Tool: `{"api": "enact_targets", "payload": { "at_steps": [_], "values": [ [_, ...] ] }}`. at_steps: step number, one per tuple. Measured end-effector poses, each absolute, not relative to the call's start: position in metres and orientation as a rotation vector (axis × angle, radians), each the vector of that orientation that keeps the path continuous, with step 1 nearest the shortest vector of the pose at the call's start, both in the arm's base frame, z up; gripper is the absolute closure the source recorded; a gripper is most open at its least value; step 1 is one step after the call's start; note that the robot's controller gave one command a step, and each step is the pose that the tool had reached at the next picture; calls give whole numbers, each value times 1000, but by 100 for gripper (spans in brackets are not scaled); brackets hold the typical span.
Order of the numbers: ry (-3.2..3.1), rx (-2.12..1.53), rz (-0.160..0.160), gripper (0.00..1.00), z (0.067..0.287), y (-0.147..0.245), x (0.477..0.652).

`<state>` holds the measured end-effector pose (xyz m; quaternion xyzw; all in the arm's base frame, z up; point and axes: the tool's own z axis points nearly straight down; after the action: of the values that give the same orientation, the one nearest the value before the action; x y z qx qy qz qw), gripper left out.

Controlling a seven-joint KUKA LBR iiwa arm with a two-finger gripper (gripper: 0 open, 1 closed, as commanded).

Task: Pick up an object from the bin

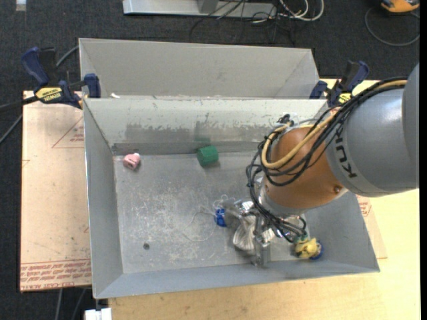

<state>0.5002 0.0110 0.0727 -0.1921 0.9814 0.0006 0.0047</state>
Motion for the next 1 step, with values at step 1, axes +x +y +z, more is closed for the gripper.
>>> {"api": "enact_targets", "payload": {
  "at_steps": [1],
  "values": [
    [3074, -601, 2, 0, 73, 11, 500]
  ]
}}
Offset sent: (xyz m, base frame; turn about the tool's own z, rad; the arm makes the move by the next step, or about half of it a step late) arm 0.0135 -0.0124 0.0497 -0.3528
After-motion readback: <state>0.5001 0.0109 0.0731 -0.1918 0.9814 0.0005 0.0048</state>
